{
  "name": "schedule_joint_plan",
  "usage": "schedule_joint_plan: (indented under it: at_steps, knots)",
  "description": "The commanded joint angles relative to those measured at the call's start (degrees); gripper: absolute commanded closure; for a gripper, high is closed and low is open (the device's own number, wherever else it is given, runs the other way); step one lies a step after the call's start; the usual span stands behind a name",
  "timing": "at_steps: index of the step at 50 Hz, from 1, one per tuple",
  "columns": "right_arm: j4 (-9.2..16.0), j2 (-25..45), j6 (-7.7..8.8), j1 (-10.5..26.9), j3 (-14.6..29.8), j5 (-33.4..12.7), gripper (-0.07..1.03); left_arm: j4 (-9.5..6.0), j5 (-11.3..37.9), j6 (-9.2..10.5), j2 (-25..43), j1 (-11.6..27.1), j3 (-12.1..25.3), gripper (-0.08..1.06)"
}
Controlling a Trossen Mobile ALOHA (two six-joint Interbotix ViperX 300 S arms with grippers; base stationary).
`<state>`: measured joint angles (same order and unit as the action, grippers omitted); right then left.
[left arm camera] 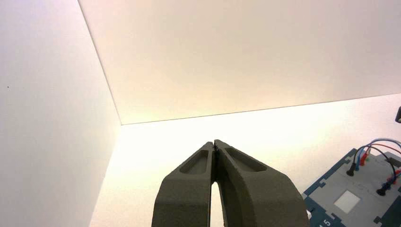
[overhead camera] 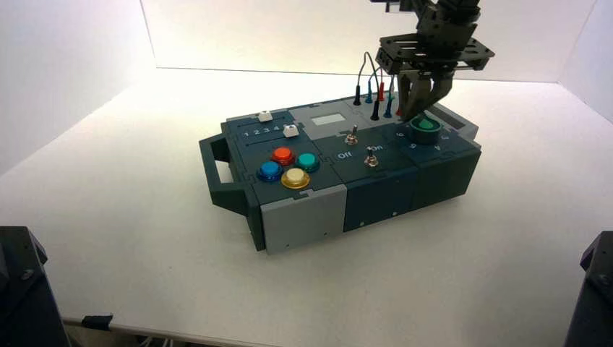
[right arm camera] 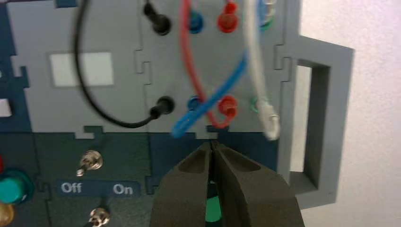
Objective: Turn the knob to position 4.
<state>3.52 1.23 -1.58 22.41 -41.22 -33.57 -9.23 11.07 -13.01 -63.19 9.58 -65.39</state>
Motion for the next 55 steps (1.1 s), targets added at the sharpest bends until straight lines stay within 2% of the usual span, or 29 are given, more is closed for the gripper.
schedule_joint_plan:
  at_steps: [1,55]
  knots:
    - [-0.35,-0.79,0.00,-0.70,1.67,-0.09,0.98,-0.09,-0.35,-0.09,0.35,0.18,1.76,1.01]
    - [-3.16,-1.67,0.00,-4.75,2.29,-3.34,0.98,-0.09,-0.35,-0.09,0.00,0.18,1.76,1.01]
